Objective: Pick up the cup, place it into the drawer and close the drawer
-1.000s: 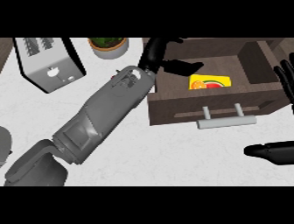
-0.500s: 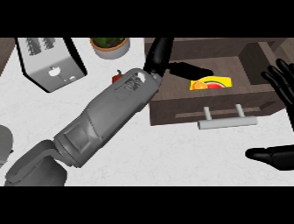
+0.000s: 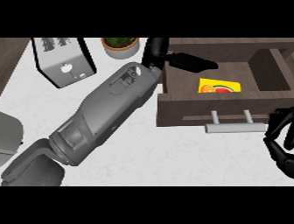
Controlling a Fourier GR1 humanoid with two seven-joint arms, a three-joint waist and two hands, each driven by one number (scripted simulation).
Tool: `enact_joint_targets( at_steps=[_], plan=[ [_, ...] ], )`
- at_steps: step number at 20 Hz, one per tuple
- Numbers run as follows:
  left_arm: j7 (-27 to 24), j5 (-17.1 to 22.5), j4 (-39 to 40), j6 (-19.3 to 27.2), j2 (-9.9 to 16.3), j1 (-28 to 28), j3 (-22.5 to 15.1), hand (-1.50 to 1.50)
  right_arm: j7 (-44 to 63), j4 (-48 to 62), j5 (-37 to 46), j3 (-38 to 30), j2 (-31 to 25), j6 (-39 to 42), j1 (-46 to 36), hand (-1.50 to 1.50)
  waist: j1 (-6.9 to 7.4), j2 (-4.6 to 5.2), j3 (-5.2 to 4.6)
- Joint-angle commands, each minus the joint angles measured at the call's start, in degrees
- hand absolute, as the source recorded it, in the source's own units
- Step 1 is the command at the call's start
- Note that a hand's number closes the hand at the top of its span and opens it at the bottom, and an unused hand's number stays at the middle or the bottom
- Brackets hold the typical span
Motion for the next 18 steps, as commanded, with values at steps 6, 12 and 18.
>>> enact_joint_targets(
  at_steps=[6, 12, 18],
  plan=[
    [4.8, -0.8, -10.3, -1.1, 8.1, 5.2, 4.0, -1.50, 0.0, -4.3, 12.0, 2.6, -2.3, 0.3, 4.6, 1.50, 1.58, -0.36, 0.00],
    [8.9, -1.3, -23.7, -0.4, 13.9, 14.0, 5.0, -1.50, -0.6, -0.7, 23.5, 7.4, 1.1, -5.9, 1.6, 1.50, 2.67, -0.46, 0.00],
    [10.7, 0.2, -33.5, -4.1, 20.2, 22.6, 6.7, -1.50, -4.6, 9.9, 38.4, 15.4, 1.3, -10.8, -3.0, 1.50, 3.70, -0.36, 0.00]
  ],
)
